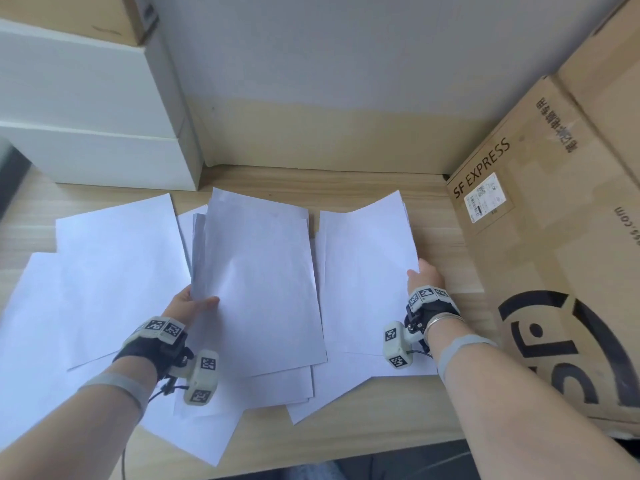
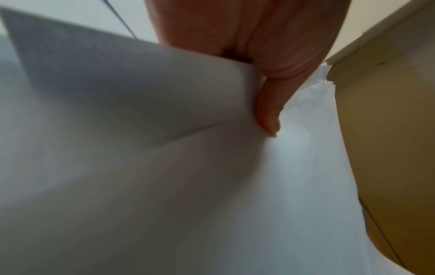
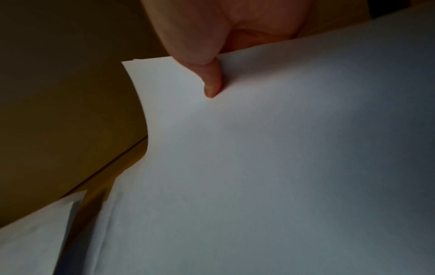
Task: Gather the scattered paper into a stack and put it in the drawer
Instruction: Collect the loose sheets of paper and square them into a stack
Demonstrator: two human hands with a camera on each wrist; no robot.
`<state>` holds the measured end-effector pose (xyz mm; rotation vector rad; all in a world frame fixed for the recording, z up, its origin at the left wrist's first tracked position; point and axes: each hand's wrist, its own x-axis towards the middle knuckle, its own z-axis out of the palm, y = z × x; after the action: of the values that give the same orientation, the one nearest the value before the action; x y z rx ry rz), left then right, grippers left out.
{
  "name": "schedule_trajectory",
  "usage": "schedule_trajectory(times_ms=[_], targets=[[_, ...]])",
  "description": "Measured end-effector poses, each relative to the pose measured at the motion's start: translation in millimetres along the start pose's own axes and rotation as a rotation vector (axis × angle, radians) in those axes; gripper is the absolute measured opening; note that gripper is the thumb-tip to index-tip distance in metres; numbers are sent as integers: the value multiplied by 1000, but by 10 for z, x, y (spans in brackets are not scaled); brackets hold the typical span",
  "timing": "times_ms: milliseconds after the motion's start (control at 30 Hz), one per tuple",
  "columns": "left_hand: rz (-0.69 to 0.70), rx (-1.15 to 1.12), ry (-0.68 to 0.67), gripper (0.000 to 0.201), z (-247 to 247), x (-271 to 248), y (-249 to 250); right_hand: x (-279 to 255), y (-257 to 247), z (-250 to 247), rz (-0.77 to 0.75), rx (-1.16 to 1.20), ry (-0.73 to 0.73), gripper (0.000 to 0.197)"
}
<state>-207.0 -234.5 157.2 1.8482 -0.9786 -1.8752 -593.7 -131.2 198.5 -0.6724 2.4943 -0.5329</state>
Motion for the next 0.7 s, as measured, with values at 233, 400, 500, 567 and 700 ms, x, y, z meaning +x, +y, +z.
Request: schedule_trajectory(times_ms=[233,400,500,567,700], targets=[[-2,44,8,26,90,49,-15,116,119,-219,25,85,125,25],[5,69,33,24,134,50,-29,101,75,-304,11,83,62,26],[17,77,36,24,146,54,-45,61,58,-251,-9,57,10,27],[22,81,24,27,144,60,-56,32,58,-213,4,48,3,29],[25,93,2,29,191,58,-41,-21,41,-166,13,47,-14,28]])
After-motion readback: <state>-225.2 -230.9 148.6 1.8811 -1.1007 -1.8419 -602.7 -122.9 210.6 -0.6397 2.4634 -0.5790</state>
